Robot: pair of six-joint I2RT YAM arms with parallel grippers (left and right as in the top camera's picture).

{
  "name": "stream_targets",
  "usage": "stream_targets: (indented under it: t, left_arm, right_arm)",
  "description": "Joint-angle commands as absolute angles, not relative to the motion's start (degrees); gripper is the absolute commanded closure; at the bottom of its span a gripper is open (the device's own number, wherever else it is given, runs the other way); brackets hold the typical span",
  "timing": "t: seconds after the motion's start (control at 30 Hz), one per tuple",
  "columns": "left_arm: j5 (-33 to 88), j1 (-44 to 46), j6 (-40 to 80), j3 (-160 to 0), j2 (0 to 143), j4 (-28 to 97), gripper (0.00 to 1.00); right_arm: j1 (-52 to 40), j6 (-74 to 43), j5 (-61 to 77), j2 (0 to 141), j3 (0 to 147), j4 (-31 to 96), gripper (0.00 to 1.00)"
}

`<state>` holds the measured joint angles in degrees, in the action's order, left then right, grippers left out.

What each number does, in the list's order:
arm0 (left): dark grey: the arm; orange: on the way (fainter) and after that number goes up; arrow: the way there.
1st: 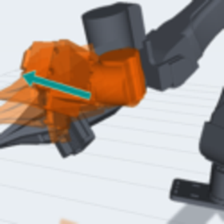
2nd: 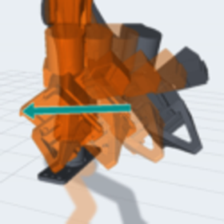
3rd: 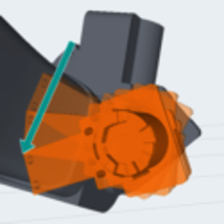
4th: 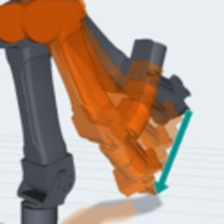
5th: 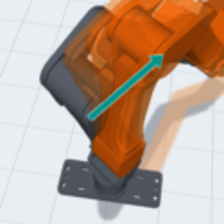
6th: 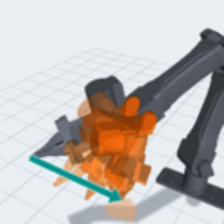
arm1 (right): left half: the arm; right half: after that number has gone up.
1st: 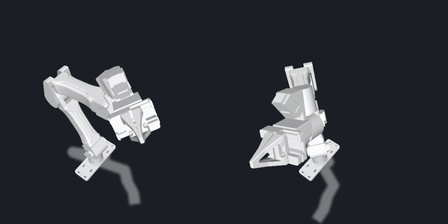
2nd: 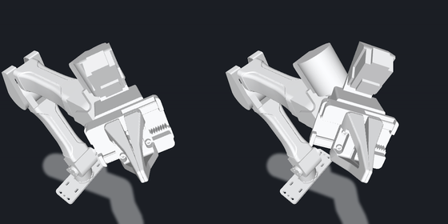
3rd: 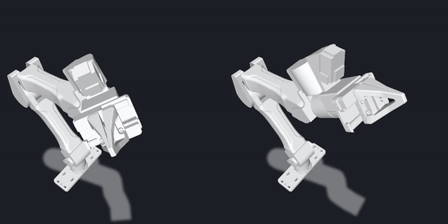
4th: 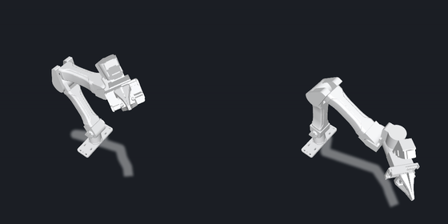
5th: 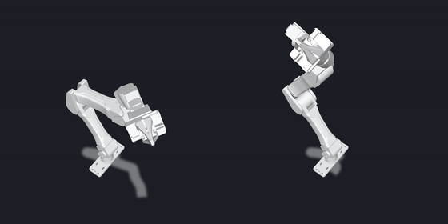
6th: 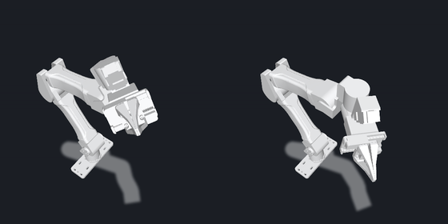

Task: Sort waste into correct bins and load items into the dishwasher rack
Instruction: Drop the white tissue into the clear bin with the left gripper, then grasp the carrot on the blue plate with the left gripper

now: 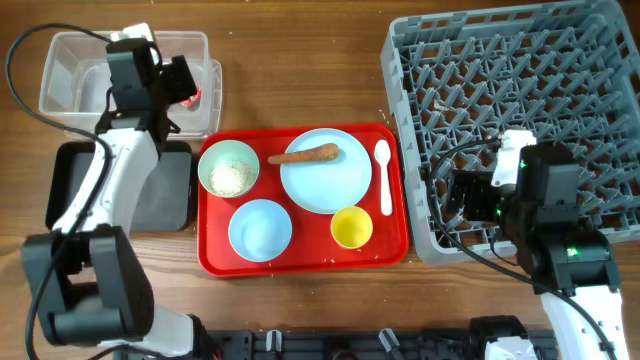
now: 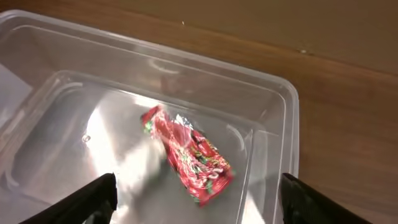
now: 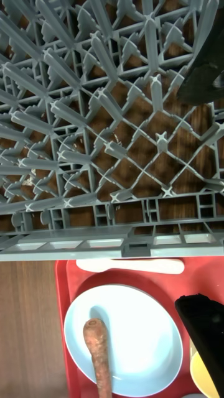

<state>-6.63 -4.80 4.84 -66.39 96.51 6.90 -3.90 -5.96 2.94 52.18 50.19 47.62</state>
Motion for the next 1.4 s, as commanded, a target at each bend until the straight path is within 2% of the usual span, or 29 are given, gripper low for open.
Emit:
stream_targets:
  t: [0.0,0.1,0.23,0.3,0.37,0.4,0.57,0.67,0.83,1.03,1.07,1.17,1.3,1.37]
  left_arm:
    - [-7.0,-4.7,5.1,-67.6,93.8,5.8,0.17]
    - [-4.3,-3.6,5.2,-67.6,90.9,6.5,0.17]
    - [13.4,1.3,13.6,-67.6,87.2,15.6,0.19]
    - [21.3,7.5,20.6,-67.6,87.3,24.0,0.17]
    - [21.2,10.8,26.6,-67.6,87.4,27.0,0.14]
    - [21.2,13.1,30.7,-67.5,87.6,28.1,0.0]
    - [13.7,23.2,62.7,-67.5,90.3,30.1,0.0]
    - [8.5,26.7,75.3,-67.5,93.6,30.1,0.0]
    - [3.9,29.0,84.9,-67.5,100.2,30.0,0.0]
    - [0.8,29.0,84.9,-67.5,106.7,27.4,0.01]
    - [-0.4,29.0,84.9,-67.5,107.1,27.2,0.03]
    - [-1.2,29.0,84.9,-67.5,108.2,27.2,0.2]
    - [-3.0,29.0,84.6,-67.5,108.9,27.0,0.53]
    - [-3.0,29.0,84.6,-67.5,108.9,27.0,0.64]
  right_arm:
    - [-3.7,-6.6,3.4,52.2,51.5,47.6,0.0]
    - [-3.7,-6.6,3.4,52.2,51.5,47.6,0.0]
    - [-3.7,-6.6,3.4,52.2,51.5,47.6,0.01]
    - [-3.7,-6.6,3.4,52.2,51.5,47.6,0.0]
    - [-3.7,-6.6,3.4,52.2,51.5,47.6,0.0]
    - [-3.7,-6.6,3.4,52.2,51.5,47.6,0.0]
    - [-3.7,-7.0,3.5,52.2,51.5,47.8,0.0]
    - [-3.7,-7.7,3.5,52.2,51.5,48.5,0.0]
    - [-3.7,-7.7,3.4,52.2,51.5,48.5,0.0]
    - [-3.7,-7.7,3.4,52.2,51.5,48.5,0.0]
    - [-3.7,-7.7,3.4,52.2,51.5,48.5,0.01]
    - [-3.7,-7.7,3.4,52.2,51.5,48.6,0.0]
    - [-3.7,-7.7,3.4,52.2,51.5,48.6,0.0]
    - [-3.7,-7.7,3.4,52.2,51.5,48.6,0.0]
